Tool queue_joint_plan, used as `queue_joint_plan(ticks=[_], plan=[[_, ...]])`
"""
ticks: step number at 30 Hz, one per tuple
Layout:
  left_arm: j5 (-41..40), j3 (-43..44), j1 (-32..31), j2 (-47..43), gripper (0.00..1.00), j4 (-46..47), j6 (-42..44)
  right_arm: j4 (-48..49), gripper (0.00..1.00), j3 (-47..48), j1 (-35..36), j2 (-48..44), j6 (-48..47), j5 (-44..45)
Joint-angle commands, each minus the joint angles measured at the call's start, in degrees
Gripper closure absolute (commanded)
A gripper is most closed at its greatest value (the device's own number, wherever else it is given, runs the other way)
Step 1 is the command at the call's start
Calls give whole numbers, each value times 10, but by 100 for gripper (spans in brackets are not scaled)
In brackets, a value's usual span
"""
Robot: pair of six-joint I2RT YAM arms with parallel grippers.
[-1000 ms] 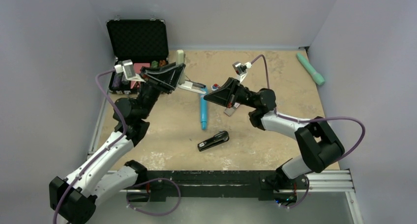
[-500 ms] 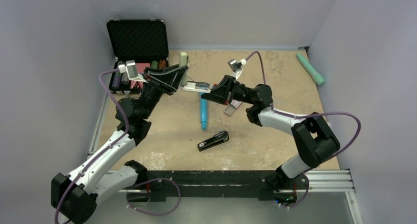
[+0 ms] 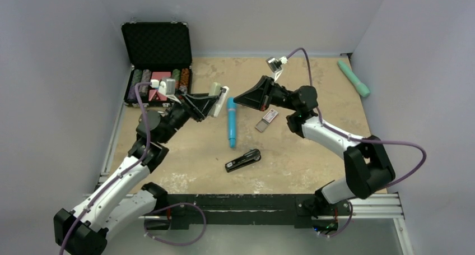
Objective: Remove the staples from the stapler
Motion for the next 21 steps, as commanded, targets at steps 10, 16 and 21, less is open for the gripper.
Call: queue_joint_plan(ticks=[10, 16, 21], plan=[[-293, 53, 2, 107, 100, -376, 178, -520, 87, -25, -7, -170, -269, 179], [-331, 27, 4, 228, 100, -295, 135, -551, 85, -73, -7, -245, -266, 199], [-374, 69, 5, 360, 100, -238, 145, -572, 84, -96, -7, -294, -264, 210]])
